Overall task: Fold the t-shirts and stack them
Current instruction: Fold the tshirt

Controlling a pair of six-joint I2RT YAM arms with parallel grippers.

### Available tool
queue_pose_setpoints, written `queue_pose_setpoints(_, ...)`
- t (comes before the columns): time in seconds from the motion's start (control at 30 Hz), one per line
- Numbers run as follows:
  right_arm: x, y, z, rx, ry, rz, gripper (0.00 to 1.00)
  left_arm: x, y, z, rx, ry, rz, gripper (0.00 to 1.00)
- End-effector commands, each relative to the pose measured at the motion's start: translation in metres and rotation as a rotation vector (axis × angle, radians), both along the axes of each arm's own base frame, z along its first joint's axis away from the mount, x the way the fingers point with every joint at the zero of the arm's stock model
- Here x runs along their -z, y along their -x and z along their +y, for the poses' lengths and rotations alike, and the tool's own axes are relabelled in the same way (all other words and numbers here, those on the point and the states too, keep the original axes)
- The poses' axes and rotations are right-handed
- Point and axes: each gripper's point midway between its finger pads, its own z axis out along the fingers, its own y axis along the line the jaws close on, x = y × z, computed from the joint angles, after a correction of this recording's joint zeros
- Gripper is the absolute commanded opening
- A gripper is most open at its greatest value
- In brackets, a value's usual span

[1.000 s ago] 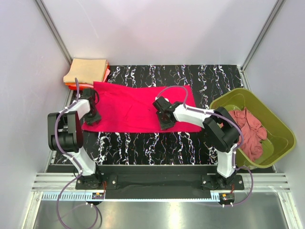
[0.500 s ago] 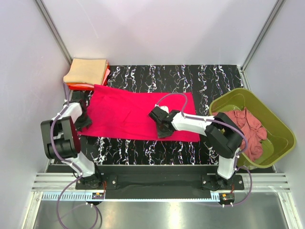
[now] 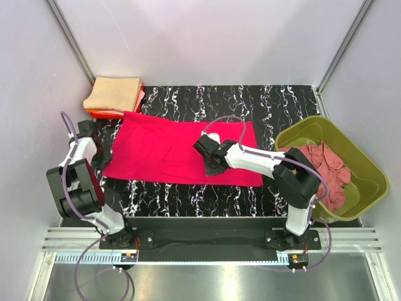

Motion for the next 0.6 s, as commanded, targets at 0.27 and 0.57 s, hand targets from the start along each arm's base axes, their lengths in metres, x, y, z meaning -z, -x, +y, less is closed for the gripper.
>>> queue_pose_setpoints(0.27, -0.007, -0.027, 0.004, -0.063, 0.086, -0.102, 0.34, -0.042, -0.035, -0.002, -0.002, -0.039, -0.190, 0.37)
queue_pose_setpoints(0.57, -0.006, -0.031, 0.011, -0.061, 0.070, -0.093, 0.34, -0.037, -0.061, -0.048, 0.125, 0.048, -0.232, 0.36)
